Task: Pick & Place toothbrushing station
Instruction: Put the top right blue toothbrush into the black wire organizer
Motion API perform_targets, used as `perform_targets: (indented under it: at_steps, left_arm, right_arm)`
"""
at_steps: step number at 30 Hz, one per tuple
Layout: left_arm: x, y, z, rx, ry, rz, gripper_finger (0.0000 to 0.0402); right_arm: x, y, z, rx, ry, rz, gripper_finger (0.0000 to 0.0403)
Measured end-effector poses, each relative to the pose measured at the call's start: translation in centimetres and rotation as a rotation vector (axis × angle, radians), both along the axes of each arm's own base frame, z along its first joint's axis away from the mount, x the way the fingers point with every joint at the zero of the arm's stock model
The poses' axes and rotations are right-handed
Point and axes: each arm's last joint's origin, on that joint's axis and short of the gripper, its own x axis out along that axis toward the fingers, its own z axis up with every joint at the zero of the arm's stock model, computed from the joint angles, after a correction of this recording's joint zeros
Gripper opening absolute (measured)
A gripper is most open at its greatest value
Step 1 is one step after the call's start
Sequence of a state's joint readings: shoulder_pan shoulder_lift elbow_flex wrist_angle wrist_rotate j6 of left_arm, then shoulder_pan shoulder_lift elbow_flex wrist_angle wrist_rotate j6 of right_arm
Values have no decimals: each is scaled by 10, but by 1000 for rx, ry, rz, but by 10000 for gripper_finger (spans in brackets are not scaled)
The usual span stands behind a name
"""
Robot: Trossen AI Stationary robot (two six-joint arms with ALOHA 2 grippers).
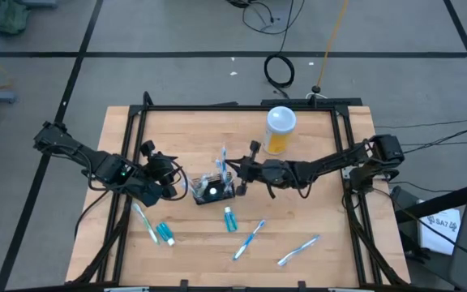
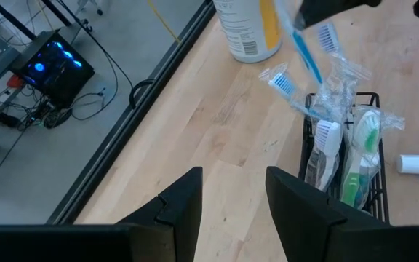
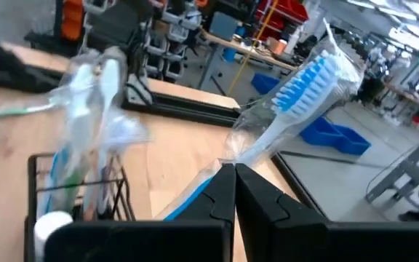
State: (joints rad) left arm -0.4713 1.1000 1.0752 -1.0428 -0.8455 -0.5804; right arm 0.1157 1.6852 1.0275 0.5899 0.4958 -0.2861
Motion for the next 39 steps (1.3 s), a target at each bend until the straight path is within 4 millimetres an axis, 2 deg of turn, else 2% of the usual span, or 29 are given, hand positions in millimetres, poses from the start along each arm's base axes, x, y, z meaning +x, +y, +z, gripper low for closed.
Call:
perform_targets:
  at_steps: [5, 12, 18, 23, 31, 39]
  left_arm:
    - [0, 0, 0, 0, 0, 0, 159]
    - [0, 0, 0, 0, -1, 1, 159]
    - [0, 0, 0, 1, 0, 1, 159]
    - [0, 0, 0, -3, -3, 4, 159]
    - [0, 0, 0, 1, -1, 1, 159]
    - [0, 0, 0, 1, -1, 1, 159]
  right_arm:
    - [-2, 7, -8, -91, 123, 34, 0]
    - [-5, 8, -21, -85, 254, 99, 0]
    - [-2, 11, -15, -105, 201, 231, 0]
    - [-3, 10, -18, -104, 232, 227, 0]
    - [-4, 3, -23, 10, 251, 181, 0]
    - [-4, 5, -23, 1, 260, 262, 12]
